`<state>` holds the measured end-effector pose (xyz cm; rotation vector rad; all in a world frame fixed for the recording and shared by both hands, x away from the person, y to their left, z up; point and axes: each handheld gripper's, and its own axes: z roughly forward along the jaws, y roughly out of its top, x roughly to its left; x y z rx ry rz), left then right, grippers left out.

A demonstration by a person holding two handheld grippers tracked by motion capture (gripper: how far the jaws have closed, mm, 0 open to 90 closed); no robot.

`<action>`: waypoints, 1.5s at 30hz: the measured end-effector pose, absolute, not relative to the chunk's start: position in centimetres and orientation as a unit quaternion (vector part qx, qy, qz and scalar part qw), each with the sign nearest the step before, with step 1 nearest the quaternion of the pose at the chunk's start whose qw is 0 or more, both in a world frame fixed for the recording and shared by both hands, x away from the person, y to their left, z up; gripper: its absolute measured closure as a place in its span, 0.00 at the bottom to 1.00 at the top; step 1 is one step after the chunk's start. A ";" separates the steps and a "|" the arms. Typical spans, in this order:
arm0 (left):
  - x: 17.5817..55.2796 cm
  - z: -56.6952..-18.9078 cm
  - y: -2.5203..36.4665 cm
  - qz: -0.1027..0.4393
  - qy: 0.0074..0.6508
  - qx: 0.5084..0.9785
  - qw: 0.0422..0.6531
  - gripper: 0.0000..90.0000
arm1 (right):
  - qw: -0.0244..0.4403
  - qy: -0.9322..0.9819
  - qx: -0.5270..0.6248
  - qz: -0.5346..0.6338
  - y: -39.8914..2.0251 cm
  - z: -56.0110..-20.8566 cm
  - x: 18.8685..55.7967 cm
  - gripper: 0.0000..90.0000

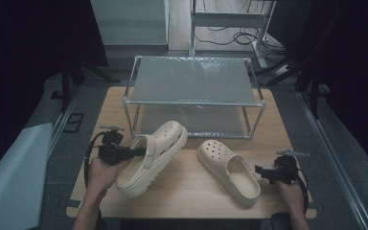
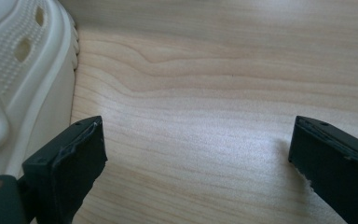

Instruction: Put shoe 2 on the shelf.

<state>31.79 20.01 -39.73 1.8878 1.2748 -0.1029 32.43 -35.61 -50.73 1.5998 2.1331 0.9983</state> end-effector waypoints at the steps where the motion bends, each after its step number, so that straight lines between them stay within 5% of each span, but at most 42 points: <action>1: 31.9 -39.5 20.0 -0.042 0.507 0.752 0.419 0.86 | 0.150 0.744 0.552 0.346 -35.6 -50.6 32.4 0.04; 45: 41.0 -30.5 17.5 -0.106 0.543 0.672 0.492 0.86 | 0.159 0.752 0.547 0.332 -35.5 -50.8 32.7 0.00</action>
